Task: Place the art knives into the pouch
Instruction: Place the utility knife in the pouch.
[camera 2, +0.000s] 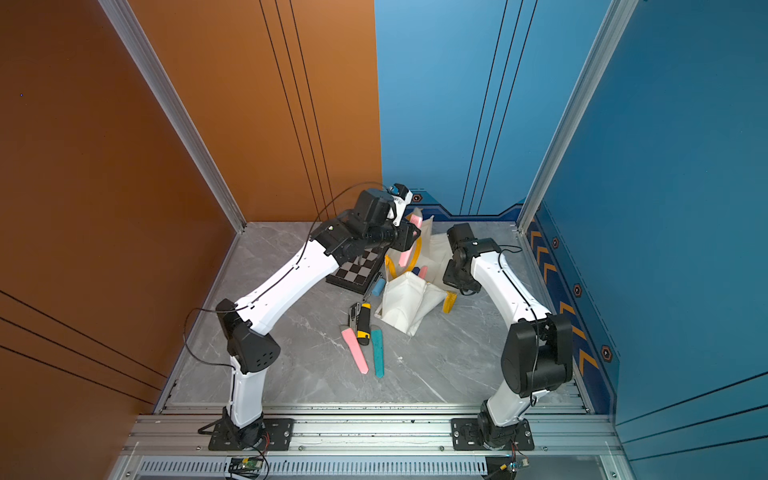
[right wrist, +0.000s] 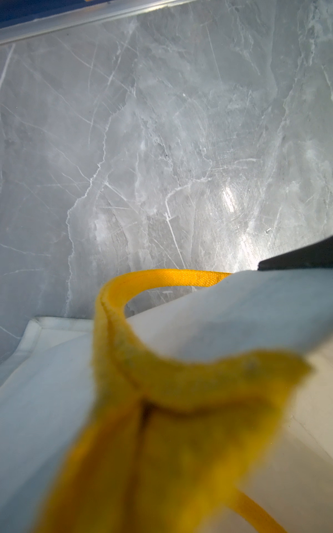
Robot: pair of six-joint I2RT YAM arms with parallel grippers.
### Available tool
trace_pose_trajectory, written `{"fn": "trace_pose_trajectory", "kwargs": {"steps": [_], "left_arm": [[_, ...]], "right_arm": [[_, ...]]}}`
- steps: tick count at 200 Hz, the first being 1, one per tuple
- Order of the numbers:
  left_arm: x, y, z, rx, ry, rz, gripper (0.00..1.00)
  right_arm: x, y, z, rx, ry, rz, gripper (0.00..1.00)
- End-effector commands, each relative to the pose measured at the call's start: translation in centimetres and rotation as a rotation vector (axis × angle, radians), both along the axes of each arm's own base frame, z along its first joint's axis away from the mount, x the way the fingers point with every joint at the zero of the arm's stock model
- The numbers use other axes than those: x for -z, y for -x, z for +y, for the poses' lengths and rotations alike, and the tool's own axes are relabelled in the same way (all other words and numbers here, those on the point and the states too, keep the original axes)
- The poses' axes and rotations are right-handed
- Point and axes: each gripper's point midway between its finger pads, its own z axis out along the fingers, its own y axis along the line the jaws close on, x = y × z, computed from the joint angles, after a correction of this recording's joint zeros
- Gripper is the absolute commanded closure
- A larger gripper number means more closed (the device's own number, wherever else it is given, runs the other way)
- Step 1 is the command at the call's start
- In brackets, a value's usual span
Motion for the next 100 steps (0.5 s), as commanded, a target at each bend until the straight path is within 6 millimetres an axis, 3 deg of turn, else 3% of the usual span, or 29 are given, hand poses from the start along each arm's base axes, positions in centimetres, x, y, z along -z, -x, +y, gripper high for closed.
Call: {"fn": "trace_pose_trajectory", "kwargs": {"steps": [1,32,50,71,87,100], "left_arm": [[1.3,-0.1,1.9,-0.015,-0.056,0.029,0.29],[0.2,-0.6,5.5,-0.101,-0.083,0.000,0.24],[1.2,-0.2,8.9,-0.167,-0.114,0.027,0.23],[5.7,1.6,14.0,-0.240,-0.184,0.134,0.23],[10.6,4.7,17.5,-0.280,-0.250,0.266,0.22],[14.2,7.8,19.0,-0.290,-0.269,0.393,0.21]], "right_arm": [[-0.6,0.8,-0.4,0.017,0.013,-0.014,1.00],[-0.3,0.7,-0.3,0.015,0.011,-0.005,1.00],[-0.3,0.7,-0.3,0.015,0.011,-0.002,1.00],[-0.1,0.7,-0.4,0.018,0.017,-0.001,1.00],[-0.1,0.7,-0.5,0.022,0.023,0.000,1.00],[0.0,0.8,-0.7,0.027,0.026,0.003,1.00]]}}
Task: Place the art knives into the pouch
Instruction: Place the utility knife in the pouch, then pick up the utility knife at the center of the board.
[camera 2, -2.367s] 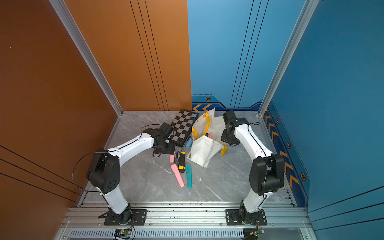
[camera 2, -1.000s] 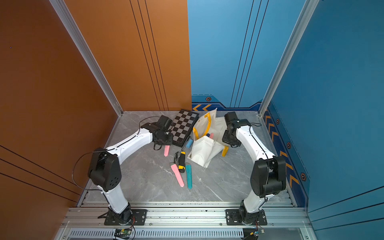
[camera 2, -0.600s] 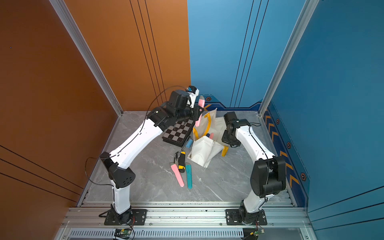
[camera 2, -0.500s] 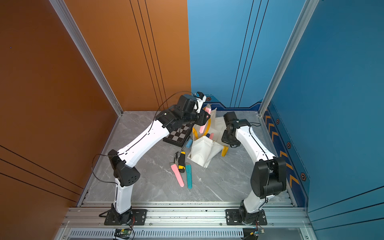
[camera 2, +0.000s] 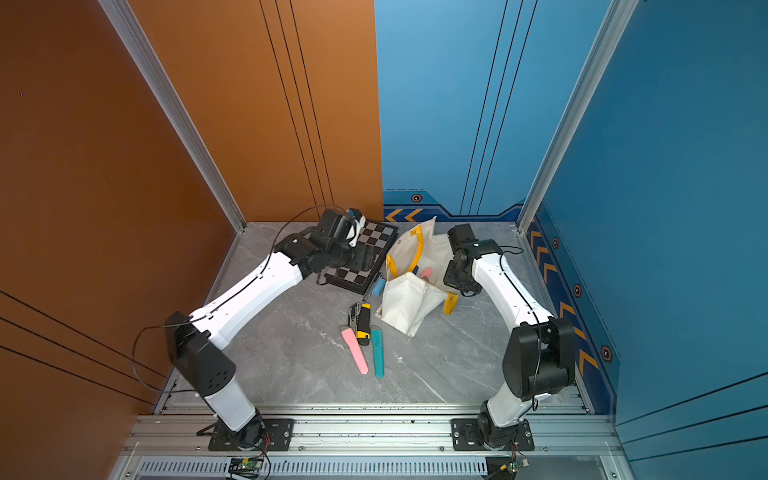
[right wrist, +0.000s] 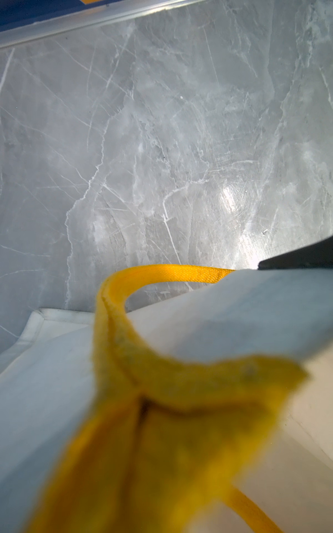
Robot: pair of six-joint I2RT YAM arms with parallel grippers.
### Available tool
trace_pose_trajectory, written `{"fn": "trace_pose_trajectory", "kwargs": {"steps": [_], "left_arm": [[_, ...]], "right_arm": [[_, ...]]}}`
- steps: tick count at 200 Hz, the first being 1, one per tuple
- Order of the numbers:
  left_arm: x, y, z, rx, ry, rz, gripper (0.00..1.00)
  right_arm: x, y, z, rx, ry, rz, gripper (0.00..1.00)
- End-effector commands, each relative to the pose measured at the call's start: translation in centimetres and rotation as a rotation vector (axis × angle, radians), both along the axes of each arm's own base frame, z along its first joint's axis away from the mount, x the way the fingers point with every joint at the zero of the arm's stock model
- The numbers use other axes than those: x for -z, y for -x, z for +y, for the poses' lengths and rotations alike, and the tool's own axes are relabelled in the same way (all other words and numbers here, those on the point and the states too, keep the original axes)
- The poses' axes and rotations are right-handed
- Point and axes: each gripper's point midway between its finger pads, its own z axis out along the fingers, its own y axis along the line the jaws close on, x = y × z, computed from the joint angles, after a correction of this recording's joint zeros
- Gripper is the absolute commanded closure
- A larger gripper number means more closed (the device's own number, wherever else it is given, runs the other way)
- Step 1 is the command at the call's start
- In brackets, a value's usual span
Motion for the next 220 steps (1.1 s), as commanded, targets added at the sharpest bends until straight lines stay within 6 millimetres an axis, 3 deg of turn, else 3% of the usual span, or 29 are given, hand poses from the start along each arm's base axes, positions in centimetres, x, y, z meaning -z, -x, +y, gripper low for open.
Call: {"fn": "trace_pose_trajectory", "kwargs": {"steps": [1,32,57,110,155,163,191,220], "left_arm": [[6.6,4.8,3.2,-0.064,-0.060,0.219,0.21],[12.9,10.8,4.1,-0.090,-0.093,0.425,0.16],[16.5,13.3,3.7,-0.117,-0.108,0.561,0.15],[20.5,13.7,3.0,-0.137,-0.209,0.641,0.15],[22.6,13.5,2.4,-0.138,-0.273,0.661,0.17],[22.8,13.4,2.4,-0.140,-0.279,0.662,0.22],[22.6,13.4,2.6,-0.141,-0.282,0.653,0.52],[21.7,13.5,2.9,-0.131,-0.271,0.633,0.69]], "right_arm": [[0.1,0.5,-0.7,0.028,0.026,0.005,1.00],[0.1,0.3,-0.8,0.029,0.022,0.008,1.00],[0.3,-0.1,-0.5,0.016,0.011,0.013,1.00],[0.4,-0.1,-0.6,-0.008,0.010,0.032,1.00],[0.4,0.3,-1.5,-0.010,0.018,0.045,1.00],[0.3,0.2,-1.6,-0.009,0.016,0.045,1.00],[0.3,0.2,-2.0,-0.005,0.016,0.045,1.00],[0.5,0.1,-2.2,-0.003,0.017,0.051,1.00]]}}
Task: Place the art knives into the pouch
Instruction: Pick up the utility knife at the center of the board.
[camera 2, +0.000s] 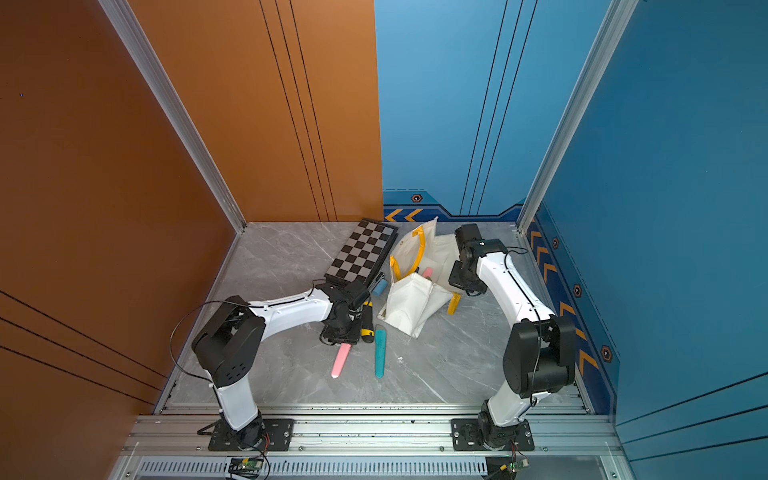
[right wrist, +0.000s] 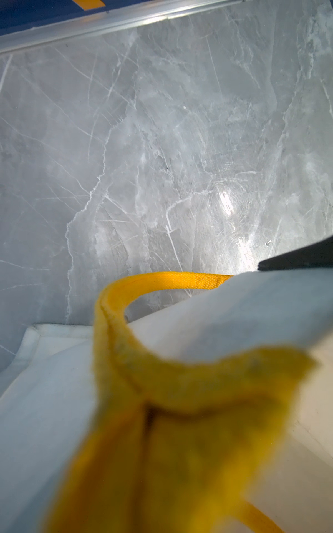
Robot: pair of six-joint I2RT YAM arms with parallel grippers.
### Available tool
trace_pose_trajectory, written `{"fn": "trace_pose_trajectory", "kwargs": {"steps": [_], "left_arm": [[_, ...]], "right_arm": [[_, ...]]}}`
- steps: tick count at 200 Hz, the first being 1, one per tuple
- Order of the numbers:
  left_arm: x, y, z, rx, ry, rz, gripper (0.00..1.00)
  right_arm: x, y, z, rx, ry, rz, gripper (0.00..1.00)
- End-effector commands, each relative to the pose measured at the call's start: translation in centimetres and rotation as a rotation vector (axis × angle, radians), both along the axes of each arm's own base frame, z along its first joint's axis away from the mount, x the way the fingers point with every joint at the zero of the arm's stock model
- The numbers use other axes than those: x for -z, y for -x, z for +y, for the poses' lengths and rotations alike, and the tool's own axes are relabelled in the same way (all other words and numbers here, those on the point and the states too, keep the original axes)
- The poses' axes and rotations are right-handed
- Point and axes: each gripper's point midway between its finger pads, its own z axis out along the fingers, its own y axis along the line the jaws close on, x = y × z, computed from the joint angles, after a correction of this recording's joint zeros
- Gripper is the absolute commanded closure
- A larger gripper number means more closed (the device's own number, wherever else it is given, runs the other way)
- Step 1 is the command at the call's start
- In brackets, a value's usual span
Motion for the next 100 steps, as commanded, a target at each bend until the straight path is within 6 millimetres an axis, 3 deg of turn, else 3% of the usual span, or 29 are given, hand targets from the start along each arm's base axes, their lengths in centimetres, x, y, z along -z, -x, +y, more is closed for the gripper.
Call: {"fn": "trace_pose_trajectory", "kwargs": {"steps": [1,51,100], "left_arm": [[-0.5,0.6,1.1,0.006,-0.029,-0.008,0.69],[-4.0,-0.4,0.8,-0.008,0.055,-0.076,0.75],[-11.0,-3.0,0.4,0.014,0.110,-0.206,0.76]], "right_arm": [[0.0,0.2,-0.5,-0.008,0.018,0.027,1.00],[0.2,-0.3,-0.4,-0.003,0.016,0.031,1.00],[0.2,-1.1,-0.3,0.001,0.013,0.018,1.00]]}}
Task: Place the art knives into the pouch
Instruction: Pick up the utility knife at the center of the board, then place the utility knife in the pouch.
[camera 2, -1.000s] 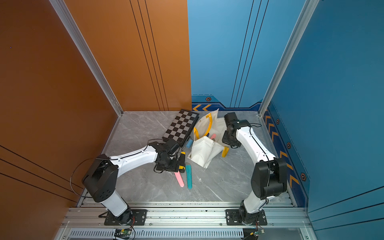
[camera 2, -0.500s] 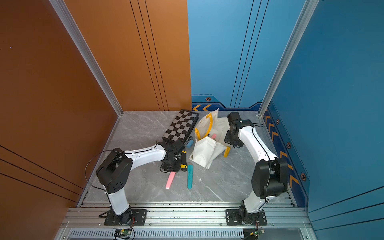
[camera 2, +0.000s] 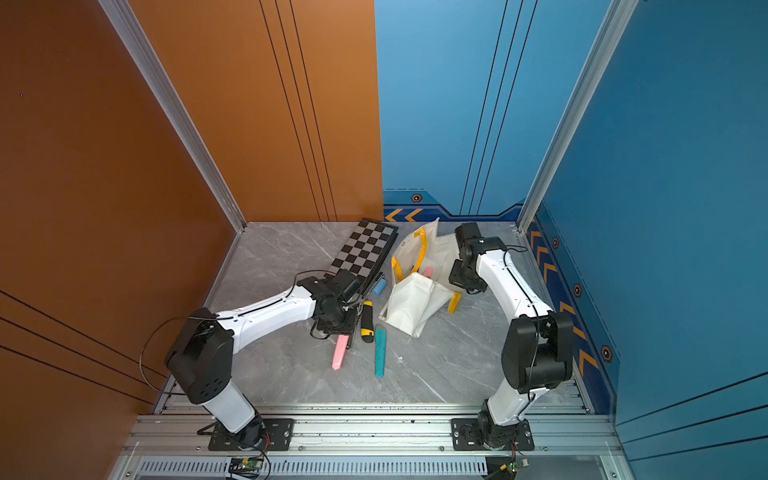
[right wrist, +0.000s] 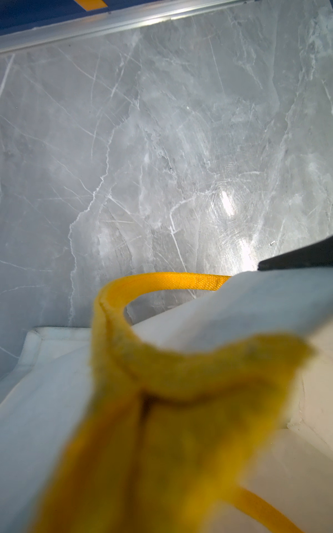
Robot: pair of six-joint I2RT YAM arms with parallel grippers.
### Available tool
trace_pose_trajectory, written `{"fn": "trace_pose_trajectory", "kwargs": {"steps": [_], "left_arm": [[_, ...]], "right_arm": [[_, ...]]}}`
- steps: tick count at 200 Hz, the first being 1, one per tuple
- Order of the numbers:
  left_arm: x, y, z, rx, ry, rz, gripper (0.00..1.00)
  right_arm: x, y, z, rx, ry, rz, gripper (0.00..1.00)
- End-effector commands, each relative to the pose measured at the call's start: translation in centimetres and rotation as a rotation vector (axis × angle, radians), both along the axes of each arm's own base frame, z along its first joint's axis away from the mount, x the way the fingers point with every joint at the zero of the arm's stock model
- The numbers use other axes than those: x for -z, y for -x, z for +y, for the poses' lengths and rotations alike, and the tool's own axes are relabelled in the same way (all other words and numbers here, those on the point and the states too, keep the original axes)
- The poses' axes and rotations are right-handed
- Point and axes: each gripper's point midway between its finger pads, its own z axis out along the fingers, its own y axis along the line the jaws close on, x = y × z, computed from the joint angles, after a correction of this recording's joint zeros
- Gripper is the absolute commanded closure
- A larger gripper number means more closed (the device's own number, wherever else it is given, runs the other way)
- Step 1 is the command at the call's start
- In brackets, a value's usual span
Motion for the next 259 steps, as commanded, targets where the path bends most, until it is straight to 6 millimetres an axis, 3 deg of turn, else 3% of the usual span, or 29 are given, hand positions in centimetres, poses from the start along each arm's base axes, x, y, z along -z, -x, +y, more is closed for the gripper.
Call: {"fn": "trace_pose_trajectory", "kwargs": {"steps": [1,39,63,93,114,128,169,192,213,221,240,259], "left_arm": [[-4.4,-1.2,0.3,0.028,0.007,-0.082,0.76],[-11.4,-4.9,-0.6,0.041,0.072,-0.270,0.76],[-16.1,-8.8,-2.4,0.091,0.085,-0.416,0.76],[-22.0,-14.1,-8.4,0.194,0.185,-0.580,0.77],[-25.1,-15.8,-13.3,0.274,0.299,-0.663,0.77],[-25.2,-16.3,-15.4,0.282,0.356,-0.668,0.76],[-21.5,-15.8,-19.7,0.323,0.435,-0.584,0.76],[-19.6,-16.2,-20.4,0.318,0.441,-0.550,0.74],[-20.7,-16.5,-20.7,0.309,0.472,-0.572,0.73],[-21.2,-16.7,-20.6,0.308,0.474,-0.588,0.64],[-20.5,-17.1,-20.1,0.297,0.455,-0.581,0.27],[-20.4,-16.8,-19.6,0.297,0.444,-0.576,0.19]], "right_arm": [[0.0,-0.6,-0.2,-0.001,0.010,0.008,1.00],[-0.3,-1.6,0.0,-0.004,0.003,-0.006,1.00],[-0.3,-2.0,0.4,-0.009,-0.007,-0.015,1.00],[-0.6,-2.1,1.0,-0.020,-0.009,-0.026,1.00],[-0.8,-2.0,1.3,-0.023,-0.011,-0.037,1.00],[-1.0,-1.9,1.5,-0.019,-0.015,-0.048,1.00],[-0.7,-1.5,2.3,-0.022,-0.036,-0.051,1.00],[-0.7,-1.4,2.5,-0.028,-0.036,-0.049,1.00],[-0.5,-1.3,2.6,-0.034,-0.034,-0.043,1.00],[-0.5,-1.2,2.6,-0.034,-0.033,-0.043,1.00],[-0.7,-1.2,2.4,-0.034,-0.028,-0.049,1.00],[-0.8,-1.1,2.1,-0.030,-0.024,-0.050,1.00]]}}
